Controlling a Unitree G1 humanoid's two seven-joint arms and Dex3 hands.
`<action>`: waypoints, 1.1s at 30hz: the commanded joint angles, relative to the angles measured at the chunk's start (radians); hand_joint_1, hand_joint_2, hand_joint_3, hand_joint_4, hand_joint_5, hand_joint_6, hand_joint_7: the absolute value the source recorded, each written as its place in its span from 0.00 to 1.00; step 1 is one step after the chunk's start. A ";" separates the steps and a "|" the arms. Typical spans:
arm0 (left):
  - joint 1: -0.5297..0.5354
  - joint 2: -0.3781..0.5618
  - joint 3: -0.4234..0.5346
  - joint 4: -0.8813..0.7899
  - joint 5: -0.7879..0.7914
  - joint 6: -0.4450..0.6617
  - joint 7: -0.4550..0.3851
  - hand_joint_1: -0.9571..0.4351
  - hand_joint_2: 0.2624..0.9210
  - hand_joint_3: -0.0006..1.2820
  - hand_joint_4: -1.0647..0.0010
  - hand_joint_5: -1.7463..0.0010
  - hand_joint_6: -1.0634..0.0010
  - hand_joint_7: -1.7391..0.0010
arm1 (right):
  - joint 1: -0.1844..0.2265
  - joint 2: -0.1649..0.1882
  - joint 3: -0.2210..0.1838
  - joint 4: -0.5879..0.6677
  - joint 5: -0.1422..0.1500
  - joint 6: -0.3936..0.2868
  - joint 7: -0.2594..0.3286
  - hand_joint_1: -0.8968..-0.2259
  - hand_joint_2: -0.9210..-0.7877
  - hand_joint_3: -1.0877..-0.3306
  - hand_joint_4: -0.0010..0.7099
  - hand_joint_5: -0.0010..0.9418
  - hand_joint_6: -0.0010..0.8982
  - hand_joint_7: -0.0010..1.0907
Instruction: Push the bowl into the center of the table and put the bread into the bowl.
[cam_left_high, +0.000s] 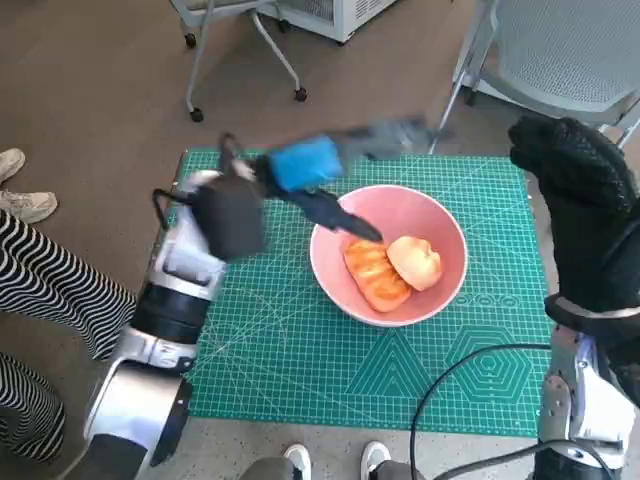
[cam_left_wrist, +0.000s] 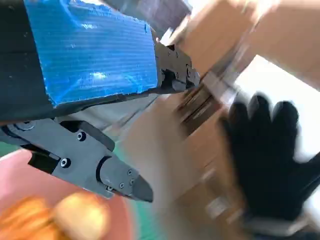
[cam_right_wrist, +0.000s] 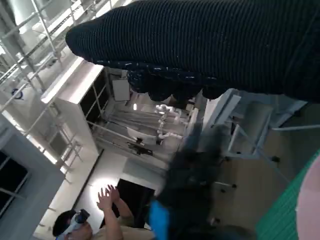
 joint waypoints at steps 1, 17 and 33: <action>0.057 -0.025 0.081 -0.058 -0.098 0.000 0.033 0.22 1.00 0.12 0.97 0.99 0.81 0.96 | -0.026 -0.006 0.012 0.004 -0.010 0.022 -0.010 0.33 0.00 0.52 0.28 0.00 0.09 0.51; 0.202 -0.142 0.183 -0.268 -0.304 0.102 0.159 0.16 1.00 0.37 0.96 1.00 0.99 0.76 | -0.132 0.001 0.053 0.054 -0.043 0.019 -0.013 0.32 0.00 0.55 0.29 0.01 0.15 0.52; 0.252 -0.136 0.159 -0.349 -0.281 0.119 0.136 0.18 1.00 0.37 0.95 1.00 1.00 0.73 | -0.167 0.005 0.071 0.128 -0.066 -0.011 -0.009 0.30 0.00 0.60 0.33 0.02 0.16 0.51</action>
